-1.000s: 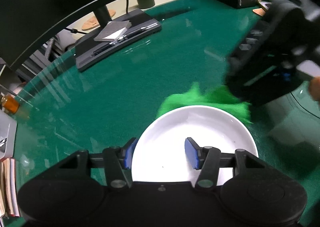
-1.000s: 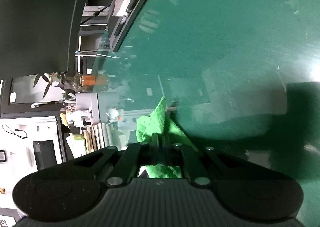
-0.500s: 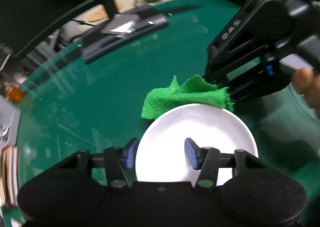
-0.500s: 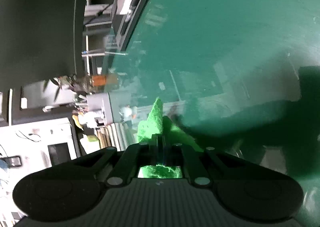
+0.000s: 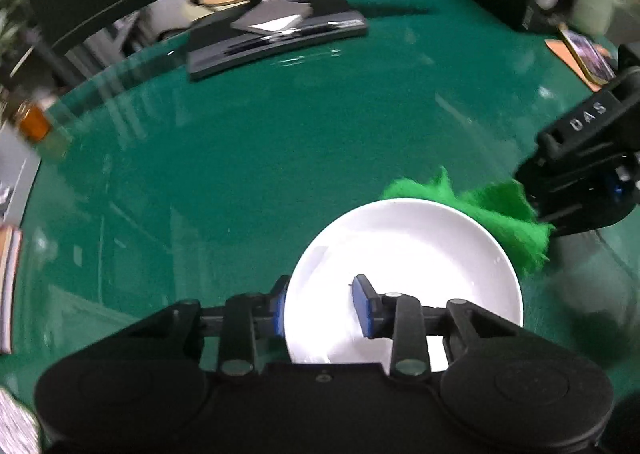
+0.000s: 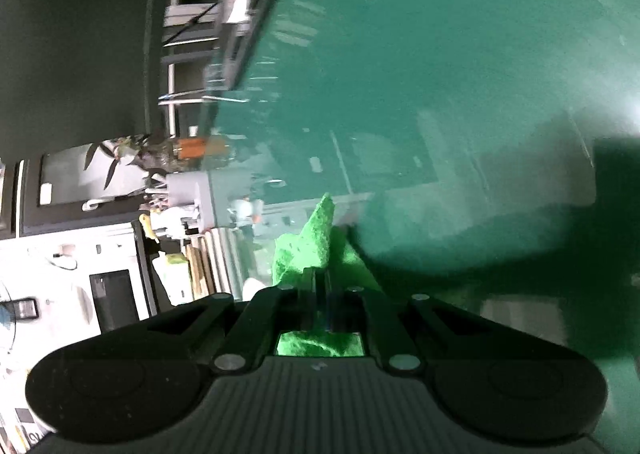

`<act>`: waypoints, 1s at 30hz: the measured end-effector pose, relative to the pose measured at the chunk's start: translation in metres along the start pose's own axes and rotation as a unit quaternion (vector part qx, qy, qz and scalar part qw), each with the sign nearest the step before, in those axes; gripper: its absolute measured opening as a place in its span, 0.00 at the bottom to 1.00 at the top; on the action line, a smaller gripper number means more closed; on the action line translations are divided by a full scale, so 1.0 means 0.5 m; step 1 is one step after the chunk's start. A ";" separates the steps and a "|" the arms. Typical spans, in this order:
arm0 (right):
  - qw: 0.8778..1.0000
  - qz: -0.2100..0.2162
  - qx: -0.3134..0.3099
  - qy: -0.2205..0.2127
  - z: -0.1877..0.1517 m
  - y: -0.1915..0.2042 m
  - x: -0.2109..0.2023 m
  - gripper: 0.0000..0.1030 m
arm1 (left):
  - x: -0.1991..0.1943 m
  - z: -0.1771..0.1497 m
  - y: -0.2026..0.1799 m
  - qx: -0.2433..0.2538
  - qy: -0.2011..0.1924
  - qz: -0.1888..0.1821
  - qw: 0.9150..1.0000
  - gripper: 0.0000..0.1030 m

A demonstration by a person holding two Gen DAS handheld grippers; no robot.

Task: Clean bowl
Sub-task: 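Hold the bowl with the left gripper while the right gripper wipes the cloth back along the rim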

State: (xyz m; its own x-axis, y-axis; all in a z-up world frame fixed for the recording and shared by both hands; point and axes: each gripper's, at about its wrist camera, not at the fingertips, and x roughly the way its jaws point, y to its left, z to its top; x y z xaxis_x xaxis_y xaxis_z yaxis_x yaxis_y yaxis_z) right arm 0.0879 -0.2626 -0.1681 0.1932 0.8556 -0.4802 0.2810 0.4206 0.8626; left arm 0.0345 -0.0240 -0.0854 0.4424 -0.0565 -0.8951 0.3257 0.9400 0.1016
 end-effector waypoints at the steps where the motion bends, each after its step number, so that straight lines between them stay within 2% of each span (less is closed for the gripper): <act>1: 1.000 0.002 0.005 0.001 -0.004 -0.007 -0.004 0.06 | 0.001 0.001 -0.001 0.005 0.001 0.000 1.000 0.33; 4: 1.000 -0.005 0.002 -0.002 -0.002 0.000 0.005 0.06 | 0.005 0.004 -0.002 0.017 0.003 -0.002 1.000 0.34; 11: 0.999 -0.011 -0.032 0.003 0.033 0.060 0.086 0.06 | 0.004 0.000 -0.007 0.021 0.000 0.002 1.000 0.35; 14: 0.999 -0.014 -0.030 -0.003 0.021 0.047 0.062 0.06 | 0.004 0.000 -0.011 0.029 -0.002 0.001 1.000 0.39; 20: 1.000 -0.025 0.011 0.009 -0.026 -0.017 -0.003 0.06 | 0.004 -0.001 -0.013 0.038 -0.004 0.001 0.999 0.40; 26: 0.999 -0.041 -0.003 -0.002 -0.007 0.011 0.043 0.05 | 0.005 0.000 -0.014 0.040 -0.004 0.006 0.999 0.40; 30: 1.000 -0.024 -0.011 -0.015 0.006 0.028 0.044 0.05 | 0.005 0.001 -0.014 0.041 -0.005 0.010 0.999 0.40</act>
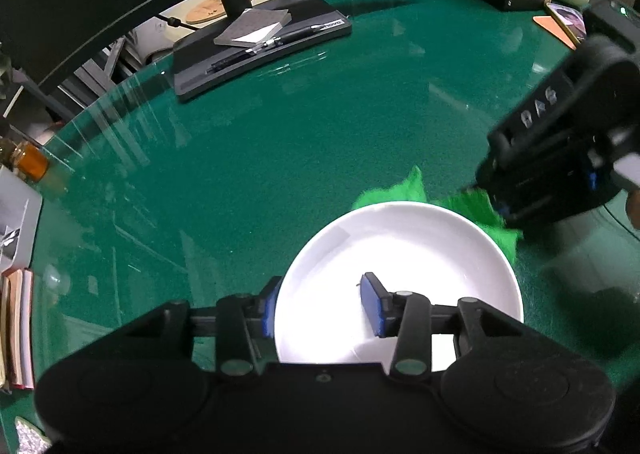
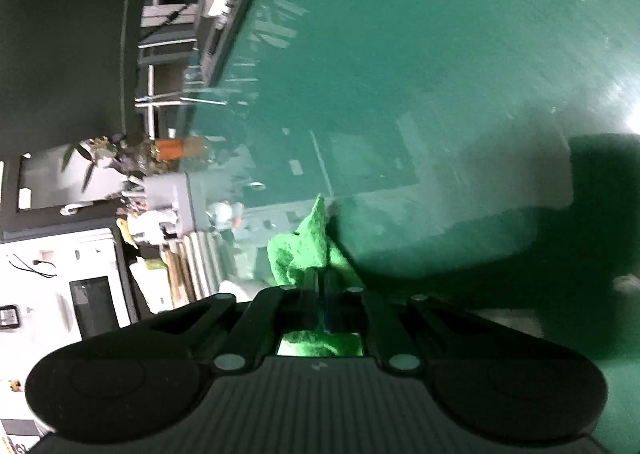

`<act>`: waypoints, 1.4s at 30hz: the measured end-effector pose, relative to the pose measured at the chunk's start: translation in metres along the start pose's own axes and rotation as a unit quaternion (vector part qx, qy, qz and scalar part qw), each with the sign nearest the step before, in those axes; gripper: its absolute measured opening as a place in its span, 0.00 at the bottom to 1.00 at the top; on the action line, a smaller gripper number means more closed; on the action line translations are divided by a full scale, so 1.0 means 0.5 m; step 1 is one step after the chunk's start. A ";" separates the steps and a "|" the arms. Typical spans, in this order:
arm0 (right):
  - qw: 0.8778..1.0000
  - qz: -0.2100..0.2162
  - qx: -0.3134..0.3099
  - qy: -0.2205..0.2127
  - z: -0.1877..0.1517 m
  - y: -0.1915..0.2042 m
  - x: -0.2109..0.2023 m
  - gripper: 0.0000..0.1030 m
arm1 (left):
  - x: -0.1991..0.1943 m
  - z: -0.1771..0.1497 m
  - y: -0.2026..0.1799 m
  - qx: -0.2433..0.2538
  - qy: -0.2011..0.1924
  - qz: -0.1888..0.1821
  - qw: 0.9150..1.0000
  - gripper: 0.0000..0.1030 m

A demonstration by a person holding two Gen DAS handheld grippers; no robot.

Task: Clean bowl
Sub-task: 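Hold the bowl with the left gripper while the right gripper wipes the cloth back along the rim, then hold the bowl with the left gripper while the right gripper sweeps the cloth over the rim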

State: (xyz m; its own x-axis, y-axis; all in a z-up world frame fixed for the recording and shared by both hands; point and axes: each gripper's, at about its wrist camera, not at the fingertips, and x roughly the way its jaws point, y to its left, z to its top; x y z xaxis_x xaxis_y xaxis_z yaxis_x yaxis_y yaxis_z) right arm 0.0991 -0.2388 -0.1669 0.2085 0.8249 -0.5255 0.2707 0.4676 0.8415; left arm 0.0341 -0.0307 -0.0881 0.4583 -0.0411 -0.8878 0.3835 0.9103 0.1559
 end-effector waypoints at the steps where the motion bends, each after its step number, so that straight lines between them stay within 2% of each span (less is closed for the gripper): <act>1: 1.000 0.001 -0.004 -0.001 -0.003 -0.001 -0.007 0.05 | 0.000 0.000 0.000 0.000 0.000 0.001 1.000 0.40; 7: 1.000 0.010 0.016 0.007 -0.031 -0.036 -0.044 0.05 | 0.001 0.002 0.000 0.002 -0.001 0.007 1.000 0.41; 11: 1.000 0.008 0.010 -0.006 -0.003 -0.014 -0.008 0.05 | 0.001 0.001 -0.002 0.002 -0.002 0.012 1.000 0.41; 16: 1.000 0.010 -0.023 -0.003 0.019 0.029 0.032 0.05 | 0.000 0.000 -0.004 0.003 -0.002 0.015 1.000 0.42; 25: 1.000 0.008 0.011 0.016 -0.021 -0.030 -0.041 0.05 | 0.002 0.003 -0.008 0.011 -0.003 0.015 1.000 0.44; 29: 1.000 0.004 0.007 -0.004 0.005 -0.007 0.001 0.05 | 0.003 0.004 -0.008 0.013 -0.001 0.015 1.000 0.44; 33: 1.000 0.010 -0.019 -0.005 0.025 0.032 0.045 0.05 | 0.002 0.006 -0.011 0.017 0.000 0.019 1.000 0.44; 37: 1.000 0.016 -0.021 -0.009 0.016 0.021 0.012 0.05 | 0.002 0.006 -0.012 0.020 -0.001 0.017 1.000 0.45; 42: 1.000 0.024 -0.007 0.006 -0.012 -0.015 -0.043 0.05 | 0.004 0.008 -0.014 0.023 -0.001 0.019 1.000 0.45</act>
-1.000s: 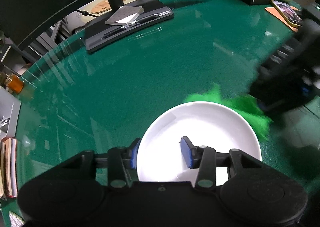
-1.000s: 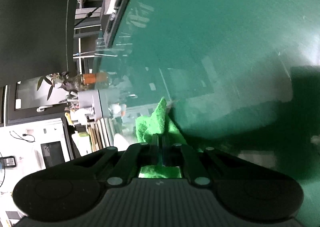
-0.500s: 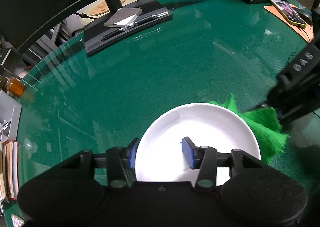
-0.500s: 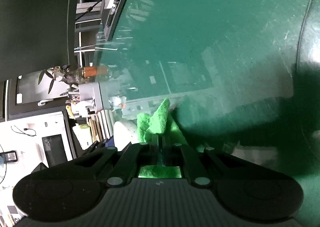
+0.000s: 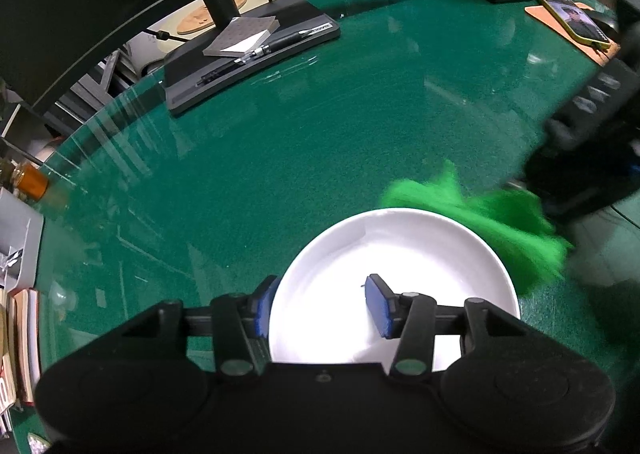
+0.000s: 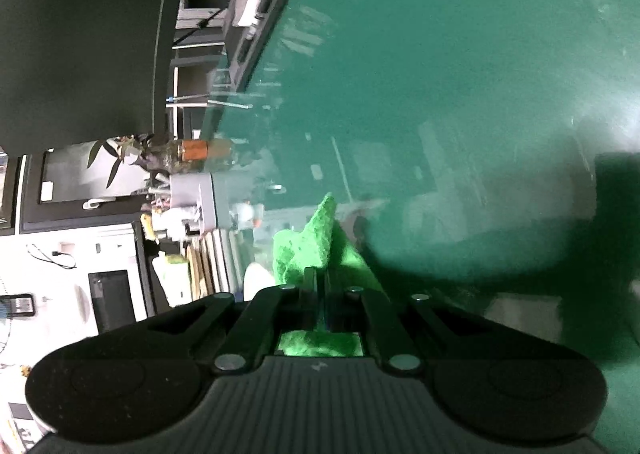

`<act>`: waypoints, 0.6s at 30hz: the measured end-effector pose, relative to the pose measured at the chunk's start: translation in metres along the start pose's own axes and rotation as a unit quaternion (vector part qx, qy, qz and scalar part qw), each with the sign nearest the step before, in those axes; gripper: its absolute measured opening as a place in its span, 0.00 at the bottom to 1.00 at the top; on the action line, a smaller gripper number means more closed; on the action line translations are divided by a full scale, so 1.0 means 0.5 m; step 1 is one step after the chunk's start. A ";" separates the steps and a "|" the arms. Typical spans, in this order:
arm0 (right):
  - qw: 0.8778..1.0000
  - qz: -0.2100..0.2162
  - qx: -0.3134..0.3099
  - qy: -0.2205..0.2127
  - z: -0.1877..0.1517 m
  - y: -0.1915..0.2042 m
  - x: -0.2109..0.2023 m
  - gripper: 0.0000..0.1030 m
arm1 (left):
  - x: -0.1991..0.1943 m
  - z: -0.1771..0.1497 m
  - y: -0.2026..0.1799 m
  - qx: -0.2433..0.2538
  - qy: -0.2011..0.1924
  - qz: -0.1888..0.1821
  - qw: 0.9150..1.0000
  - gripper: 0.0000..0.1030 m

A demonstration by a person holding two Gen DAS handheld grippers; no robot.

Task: Clean bowl
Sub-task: 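Hold the bowl with the left gripper while the right gripper sweeps the cloth over the rim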

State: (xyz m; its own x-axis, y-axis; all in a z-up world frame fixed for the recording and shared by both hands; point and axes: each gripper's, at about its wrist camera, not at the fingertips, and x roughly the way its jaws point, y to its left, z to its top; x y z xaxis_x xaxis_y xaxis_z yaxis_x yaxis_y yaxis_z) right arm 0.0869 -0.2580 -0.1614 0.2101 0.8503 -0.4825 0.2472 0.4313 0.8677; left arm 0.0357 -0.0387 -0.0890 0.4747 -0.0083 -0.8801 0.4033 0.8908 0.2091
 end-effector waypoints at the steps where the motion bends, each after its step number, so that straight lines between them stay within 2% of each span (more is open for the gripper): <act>1: 1.000 0.000 0.002 0.001 -0.002 -0.001 -0.002 0.05 | 0.000 0.000 -0.001 -0.001 0.001 0.001 1.000 0.45; 6: 1.000 0.004 -0.008 -0.014 0.028 0.033 0.044 0.06 | 0.000 0.002 -0.003 -0.001 0.003 0.007 1.000 0.46; 9: 0.999 0.005 -0.037 -0.010 0.040 0.069 0.080 0.06 | 0.000 0.003 -0.003 0.000 0.003 0.007 1.000 0.46; 11: 0.999 0.004 -0.042 -0.011 0.037 0.071 0.076 0.06 | 0.000 0.003 -0.003 0.003 0.002 0.003 1.000 0.46; 18: 1.000 0.007 -0.003 0.005 0.010 0.010 -0.003 0.06 | 0.000 0.004 -0.002 0.007 0.000 0.000 1.000 0.46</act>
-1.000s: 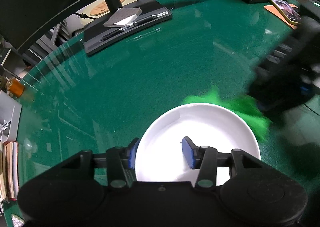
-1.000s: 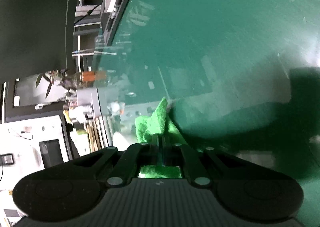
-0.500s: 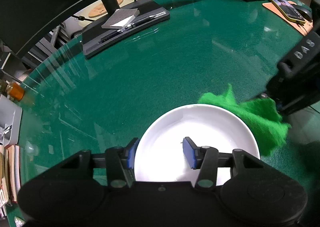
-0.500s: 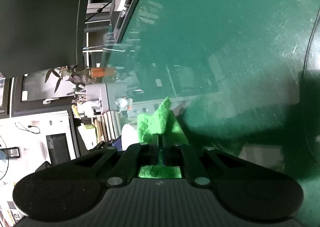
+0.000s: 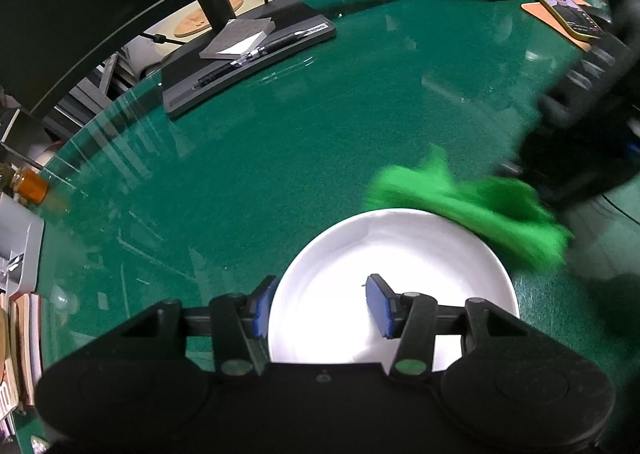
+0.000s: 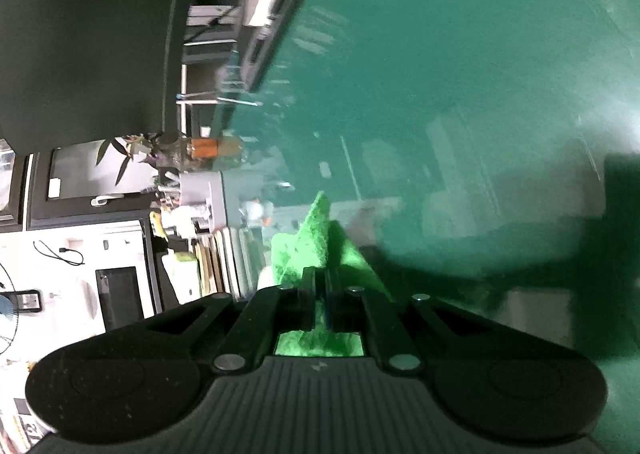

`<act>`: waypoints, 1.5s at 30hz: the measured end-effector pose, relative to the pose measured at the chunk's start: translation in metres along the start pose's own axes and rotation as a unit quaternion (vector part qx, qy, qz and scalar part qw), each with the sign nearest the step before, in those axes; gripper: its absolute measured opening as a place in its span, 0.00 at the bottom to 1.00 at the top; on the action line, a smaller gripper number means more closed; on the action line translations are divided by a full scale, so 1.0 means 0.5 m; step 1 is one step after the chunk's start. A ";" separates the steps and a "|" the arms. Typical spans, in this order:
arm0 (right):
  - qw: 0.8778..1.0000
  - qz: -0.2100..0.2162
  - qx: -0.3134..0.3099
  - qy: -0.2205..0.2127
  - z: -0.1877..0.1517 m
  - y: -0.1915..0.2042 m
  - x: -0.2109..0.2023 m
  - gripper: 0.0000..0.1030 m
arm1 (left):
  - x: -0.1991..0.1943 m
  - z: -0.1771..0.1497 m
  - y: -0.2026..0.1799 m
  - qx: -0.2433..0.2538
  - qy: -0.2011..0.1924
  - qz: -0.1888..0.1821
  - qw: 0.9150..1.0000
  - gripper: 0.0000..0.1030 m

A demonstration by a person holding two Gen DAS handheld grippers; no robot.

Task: Clean bowl
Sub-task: 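Hold the bowl with the left gripper while the right gripper sweeps the cloth over the rim, then hold the bowl with the left gripper while the right gripper rubs the cloth on the rim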

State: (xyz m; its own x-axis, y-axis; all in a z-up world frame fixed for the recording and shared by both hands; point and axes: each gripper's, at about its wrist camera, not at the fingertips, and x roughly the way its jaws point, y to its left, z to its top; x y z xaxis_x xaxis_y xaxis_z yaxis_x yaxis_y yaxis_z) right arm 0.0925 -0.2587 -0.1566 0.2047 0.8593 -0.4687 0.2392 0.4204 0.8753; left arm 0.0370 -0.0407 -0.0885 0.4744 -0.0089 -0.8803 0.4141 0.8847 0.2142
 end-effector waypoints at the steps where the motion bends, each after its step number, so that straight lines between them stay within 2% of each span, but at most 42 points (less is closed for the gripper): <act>1: 1.000 0.002 0.008 0.003 -0.006 -0.007 -0.004 0.06 | 0.000 0.000 0.000 0.000 0.000 0.000 1.000 0.46; 6: 1.000 0.001 0.013 -0.003 0.022 0.009 0.043 0.06 | -0.001 0.000 -0.002 -0.001 0.000 0.002 1.000 0.46; 12: 0.999 -0.003 -0.033 0.028 0.042 0.069 0.131 0.06 | -0.004 -0.001 -0.005 -0.001 -0.001 0.001 1.000 0.46; 18: 0.999 -0.016 -0.032 0.018 0.028 0.041 0.065 0.06 | -0.009 -0.002 -0.024 0.024 -0.011 -0.040 0.999 0.49; 23: 1.000 -0.022 0.012 0.009 -0.004 -0.021 -0.011 0.06 | 0.001 0.002 -0.010 0.002 -0.013 -0.048 0.999 0.57; 24: 0.999 -0.022 0.021 0.012 -0.015 -0.033 -0.017 0.06 | 0.003 0.003 -0.008 -0.001 -0.013 -0.047 0.999 0.57; 25: 0.999 -0.020 0.030 0.013 -0.024 -0.044 -0.021 0.06 | -0.002 0.002 -0.002 -0.012 -0.015 -0.045 0.999 0.53; 31: 0.998 0.025 0.058 -0.016 -0.038 -0.066 -0.033 0.06 | -0.042 -0.031 0.016 -0.074 -0.020 -0.040 0.996 0.58; 33: 0.998 0.027 0.060 -0.017 -0.037 -0.065 -0.030 0.06 | -0.037 -0.042 0.009 -0.070 -0.009 -0.033 0.997 0.56; 34: 0.998 0.025 0.059 -0.017 -0.038 -0.063 -0.028 0.06 | -0.031 -0.046 0.004 -0.066 0.000 -0.030 0.997 0.49; 37: 0.998 0.021 0.050 -0.011 -0.042 -0.054 -0.023 0.06 | -0.026 -0.047 0.002 -0.070 0.000 -0.032 0.997 0.41; 42: 0.999 0.010 0.041 -0.007 -0.034 -0.044 -0.023 0.06 | -0.016 -0.034 0.009 -0.060 0.009 -0.041 0.997 0.40; 45: 1.000 0.002 0.029 -0.007 -0.007 -0.026 -0.001 0.06 | -0.014 -0.032 0.010 -0.059 0.012 -0.043 0.997 0.40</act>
State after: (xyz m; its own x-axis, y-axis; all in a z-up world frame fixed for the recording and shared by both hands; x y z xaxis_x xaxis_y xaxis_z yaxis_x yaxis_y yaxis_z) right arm 0.0859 -0.2636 -0.1672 0.2199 0.8564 -0.4671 0.2923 0.3990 0.8691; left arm 0.0231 -0.0288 -0.0879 0.4219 -0.0779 -0.9033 0.3583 0.9295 0.0872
